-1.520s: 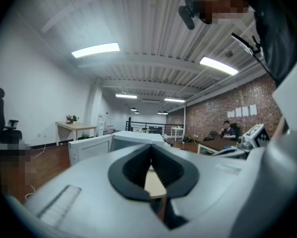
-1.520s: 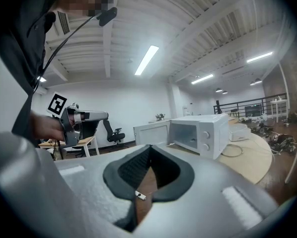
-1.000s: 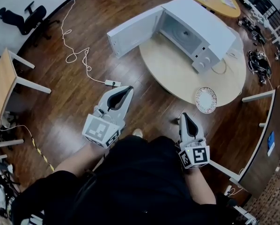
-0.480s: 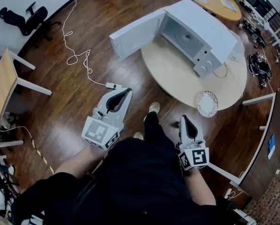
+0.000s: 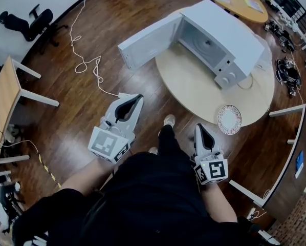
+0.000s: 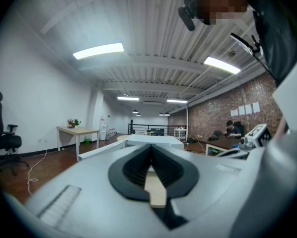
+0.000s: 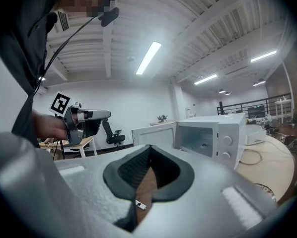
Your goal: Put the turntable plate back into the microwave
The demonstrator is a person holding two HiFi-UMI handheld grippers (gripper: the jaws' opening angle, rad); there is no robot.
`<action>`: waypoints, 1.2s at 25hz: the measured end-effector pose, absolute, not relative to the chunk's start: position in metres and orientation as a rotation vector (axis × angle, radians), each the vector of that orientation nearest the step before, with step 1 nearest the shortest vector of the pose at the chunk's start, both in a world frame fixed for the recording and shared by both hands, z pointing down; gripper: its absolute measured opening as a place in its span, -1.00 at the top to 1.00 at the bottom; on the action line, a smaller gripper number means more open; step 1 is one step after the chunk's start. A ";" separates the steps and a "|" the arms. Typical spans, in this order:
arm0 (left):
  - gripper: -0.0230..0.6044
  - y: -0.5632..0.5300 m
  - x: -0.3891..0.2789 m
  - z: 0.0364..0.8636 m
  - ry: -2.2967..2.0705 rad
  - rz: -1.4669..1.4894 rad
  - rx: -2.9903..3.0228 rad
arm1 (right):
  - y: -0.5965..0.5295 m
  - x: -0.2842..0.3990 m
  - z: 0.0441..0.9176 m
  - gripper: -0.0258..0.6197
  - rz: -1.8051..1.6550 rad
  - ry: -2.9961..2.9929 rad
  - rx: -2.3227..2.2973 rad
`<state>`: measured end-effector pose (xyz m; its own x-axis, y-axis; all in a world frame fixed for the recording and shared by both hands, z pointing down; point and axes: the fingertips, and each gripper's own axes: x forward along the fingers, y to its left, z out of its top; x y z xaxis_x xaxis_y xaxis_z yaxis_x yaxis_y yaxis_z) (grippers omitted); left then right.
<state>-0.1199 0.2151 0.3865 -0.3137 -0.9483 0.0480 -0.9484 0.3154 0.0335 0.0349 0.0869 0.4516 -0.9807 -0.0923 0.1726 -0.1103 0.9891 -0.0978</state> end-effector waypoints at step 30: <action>0.91 0.056 -0.245 0.372 -2.388 0.003 1.837 | -0.052 -0.098 0.445 0.92 0.200 -2.944 0.197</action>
